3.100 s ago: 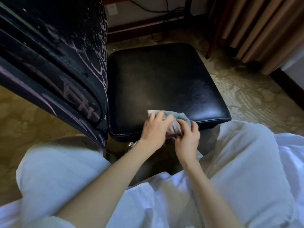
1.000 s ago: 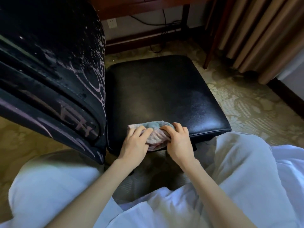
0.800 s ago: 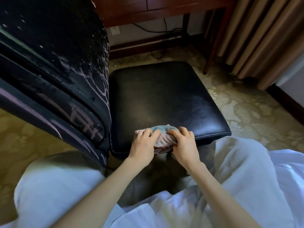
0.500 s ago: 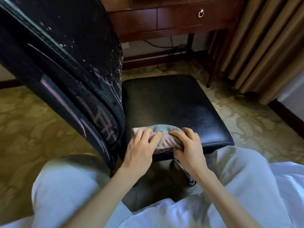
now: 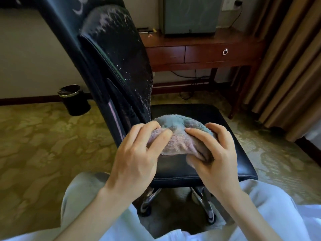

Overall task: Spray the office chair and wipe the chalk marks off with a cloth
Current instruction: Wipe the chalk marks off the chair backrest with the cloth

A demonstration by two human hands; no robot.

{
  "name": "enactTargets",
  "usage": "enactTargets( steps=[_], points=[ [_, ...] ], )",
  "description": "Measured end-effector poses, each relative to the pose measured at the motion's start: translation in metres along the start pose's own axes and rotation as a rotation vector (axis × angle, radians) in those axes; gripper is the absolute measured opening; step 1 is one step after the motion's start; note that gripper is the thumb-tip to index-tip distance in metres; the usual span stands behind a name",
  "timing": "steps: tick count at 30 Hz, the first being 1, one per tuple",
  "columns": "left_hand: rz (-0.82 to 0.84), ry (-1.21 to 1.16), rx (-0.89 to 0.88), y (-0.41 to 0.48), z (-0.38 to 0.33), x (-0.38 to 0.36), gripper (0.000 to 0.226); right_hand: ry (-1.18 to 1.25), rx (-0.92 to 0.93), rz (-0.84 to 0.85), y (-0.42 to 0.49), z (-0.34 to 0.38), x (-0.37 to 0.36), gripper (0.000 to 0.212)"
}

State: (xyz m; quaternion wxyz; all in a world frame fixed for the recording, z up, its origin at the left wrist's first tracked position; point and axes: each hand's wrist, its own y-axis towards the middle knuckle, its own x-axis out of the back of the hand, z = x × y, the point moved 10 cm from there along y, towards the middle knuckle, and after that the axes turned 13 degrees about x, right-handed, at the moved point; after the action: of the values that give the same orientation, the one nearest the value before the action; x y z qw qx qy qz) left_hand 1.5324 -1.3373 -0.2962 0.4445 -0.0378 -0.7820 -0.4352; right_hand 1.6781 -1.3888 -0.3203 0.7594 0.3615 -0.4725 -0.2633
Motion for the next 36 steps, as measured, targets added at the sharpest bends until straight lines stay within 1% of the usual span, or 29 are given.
enactTargets(
  steps=[4, 7, 11, 14, 18, 22, 26, 27, 30, 31, 33, 36],
  points=[
    [-0.116, 0.046, -0.024, 0.015, 0.001, 0.042, 0.04, 0.043, 0.069, -0.078, 0.031, 0.03, 0.015, 0.042],
    [-0.194, 0.096, -0.03, 0.033, 0.006, 0.073, 0.046, 0.077, 0.104, -0.129, 0.057, 0.051, 0.018, 0.042],
    [-0.299, 0.169, -0.041, 0.058, 0.012, 0.113, 0.043, 0.11, 0.125, -0.17, 0.096, 0.071, 0.019, 0.047],
    [-0.315, 0.191, -0.032, 0.07, 0.018, 0.129, 0.046, 0.108, 0.145, -0.187, 0.116, 0.084, 0.018, 0.05],
    [-0.284, 0.245, -0.055, 0.068, 0.022, 0.118, 0.05, 0.089, 0.133, -0.155, 0.115, 0.081, 0.007, 0.049],
    [-0.212, 0.281, -0.079, 0.052, 0.027, 0.09, 0.043, 0.095, 0.102, -0.099, 0.092, 0.068, -0.011, 0.049],
    [-0.181, 0.303, -0.085, 0.033, 0.029, 0.063, 0.057, 0.101, 0.054, -0.06, 0.065, 0.055, -0.031, 0.048],
    [-0.171, 0.305, -0.089, 0.028, 0.03, 0.056, 0.055, 0.1, 0.043, -0.048, 0.058, 0.051, -0.036, 0.048],
    [-0.143, 0.322, -0.113, 0.013, 0.032, 0.033, 0.036, 0.085, 0.018, -0.019, 0.037, 0.04, -0.05, 0.056],
    [-0.133, 0.322, -0.119, 0.008, 0.033, 0.025, 0.032, 0.077, 0.012, -0.014, 0.031, 0.037, -0.053, 0.06],
    [-0.12, 0.335, -0.124, -0.002, 0.036, 0.009, 0.03, 0.06, -0.001, 0.003, 0.02, 0.031, -0.061, 0.062],
    [-0.106, 0.33, -0.124, -0.016, 0.041, -0.012, 0.031, 0.039, -0.025, 0.062, 0.002, 0.024, -0.074, 0.059]
  ],
)
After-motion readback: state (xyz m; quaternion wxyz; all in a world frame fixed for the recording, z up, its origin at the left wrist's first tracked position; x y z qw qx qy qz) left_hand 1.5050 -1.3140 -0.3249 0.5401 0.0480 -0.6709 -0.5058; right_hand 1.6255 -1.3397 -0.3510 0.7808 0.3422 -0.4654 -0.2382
